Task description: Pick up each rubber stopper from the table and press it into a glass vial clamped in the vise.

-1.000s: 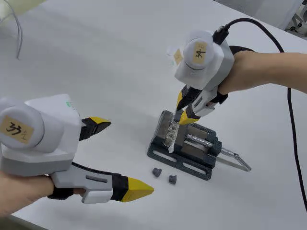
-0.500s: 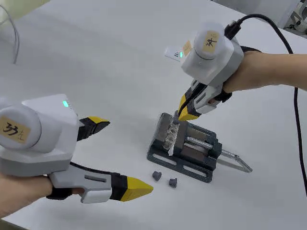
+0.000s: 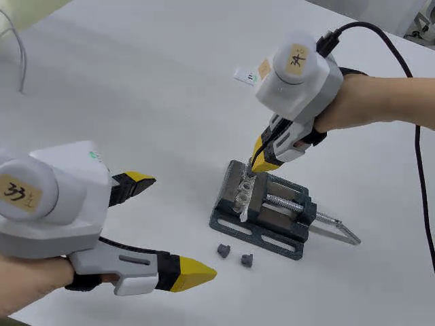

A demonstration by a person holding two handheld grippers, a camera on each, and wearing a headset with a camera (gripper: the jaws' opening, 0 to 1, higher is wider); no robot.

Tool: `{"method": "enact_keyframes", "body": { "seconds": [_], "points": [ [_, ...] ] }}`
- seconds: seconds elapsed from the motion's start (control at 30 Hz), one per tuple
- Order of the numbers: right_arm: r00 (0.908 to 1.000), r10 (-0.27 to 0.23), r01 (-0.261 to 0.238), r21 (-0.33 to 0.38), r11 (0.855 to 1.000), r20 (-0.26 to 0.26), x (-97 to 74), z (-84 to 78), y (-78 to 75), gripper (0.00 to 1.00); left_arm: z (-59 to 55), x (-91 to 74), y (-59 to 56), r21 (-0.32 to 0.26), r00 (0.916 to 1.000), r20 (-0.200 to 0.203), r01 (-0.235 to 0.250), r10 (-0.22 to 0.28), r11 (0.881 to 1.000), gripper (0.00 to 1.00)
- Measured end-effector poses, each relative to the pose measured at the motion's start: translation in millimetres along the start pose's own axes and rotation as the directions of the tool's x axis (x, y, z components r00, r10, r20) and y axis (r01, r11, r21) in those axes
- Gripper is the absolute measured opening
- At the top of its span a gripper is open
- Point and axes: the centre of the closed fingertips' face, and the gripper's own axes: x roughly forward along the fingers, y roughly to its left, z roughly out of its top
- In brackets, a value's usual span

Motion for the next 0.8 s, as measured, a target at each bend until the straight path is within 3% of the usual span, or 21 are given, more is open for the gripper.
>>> {"method": "enact_keyframes", "body": {
  "seconds": [0.47,0.8],
  "points": [
    [0.9997,0.022,-0.022,0.031,0.999,-0.009,-1.4,0.0,1.0,0.0,-3.3,1.6,-2.3,-0.015,1.0,-0.001,0.003,-0.003,1.0,0.95],
    [0.9995,0.025,-0.024,0.038,0.999,-0.021,0.5,0.7,-0.8,0.0,-4.1,1.3,3.3,-0.019,1.0,-0.004,-0.007,0.007,1.0,0.95]
  ]
}}
